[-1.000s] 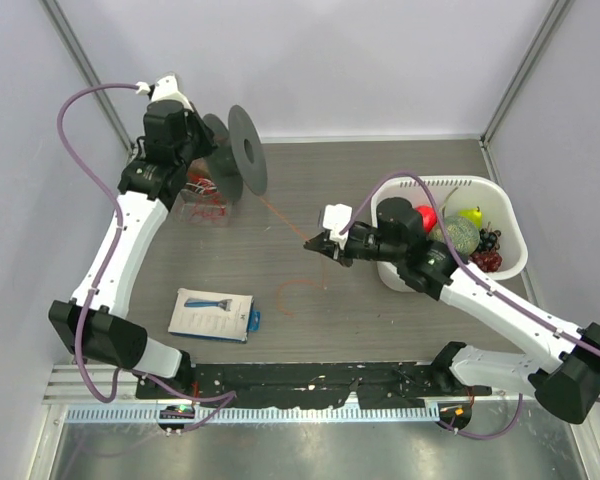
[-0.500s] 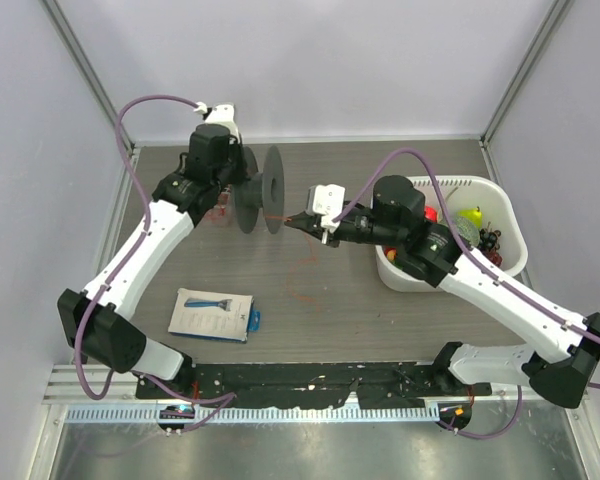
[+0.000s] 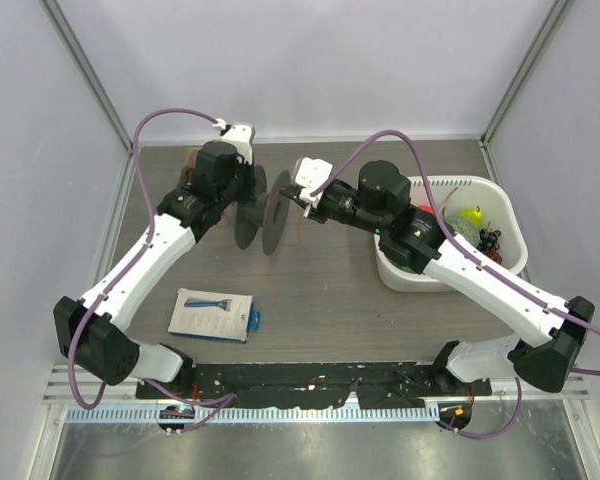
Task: Wrap the cables
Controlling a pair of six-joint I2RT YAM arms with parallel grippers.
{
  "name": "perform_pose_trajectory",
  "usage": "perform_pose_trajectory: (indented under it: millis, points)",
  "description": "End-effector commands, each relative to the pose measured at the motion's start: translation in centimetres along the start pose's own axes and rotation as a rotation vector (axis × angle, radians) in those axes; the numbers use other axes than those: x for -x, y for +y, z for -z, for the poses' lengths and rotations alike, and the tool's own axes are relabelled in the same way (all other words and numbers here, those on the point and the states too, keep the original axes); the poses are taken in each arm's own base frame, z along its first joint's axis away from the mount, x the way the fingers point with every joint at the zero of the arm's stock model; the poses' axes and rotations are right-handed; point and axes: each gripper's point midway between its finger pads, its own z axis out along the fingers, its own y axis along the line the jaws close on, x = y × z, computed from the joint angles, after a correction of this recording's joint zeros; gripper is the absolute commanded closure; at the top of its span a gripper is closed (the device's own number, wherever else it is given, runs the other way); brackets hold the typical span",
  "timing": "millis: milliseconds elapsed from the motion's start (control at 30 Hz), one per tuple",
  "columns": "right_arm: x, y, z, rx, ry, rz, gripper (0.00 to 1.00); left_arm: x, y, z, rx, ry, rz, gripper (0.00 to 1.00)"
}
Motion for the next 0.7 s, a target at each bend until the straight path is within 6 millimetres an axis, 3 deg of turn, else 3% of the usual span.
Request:
perform_pose_trajectory:
  millis: [0,100,333,433,667]
  points:
    - [5.9,-4.3,0.6,-0.148,-0.154,0.067,0.99,3.9,-1.5,2.4,-0.077,-0.154,-0.059,1.00]
    - [5.0,-5.6,0.2,-0.178,-0.125,0.065,0.99,3.5,-3.2,3.0,-0.192,-0.164,-0.182,1.00]
    - [1.0,-12.1,1.5,-0.286,-0.024,-0.051,0.99,3.6,-5.5,5.9,-0.383,-0.219,-0.317,1.00]
    - [-1.0,-12.7,2.0,-0.253,0.005,-0.060,1.00,4.6,-6.3,7.4,-0.482,-0.233,-0.250,1.00]
    - [-8.3,-14.0,2.8,-0.271,0.135,-0.174,0.99,8.4,-8.5,10.8,-0.641,-0.283,-0.133,1.00]
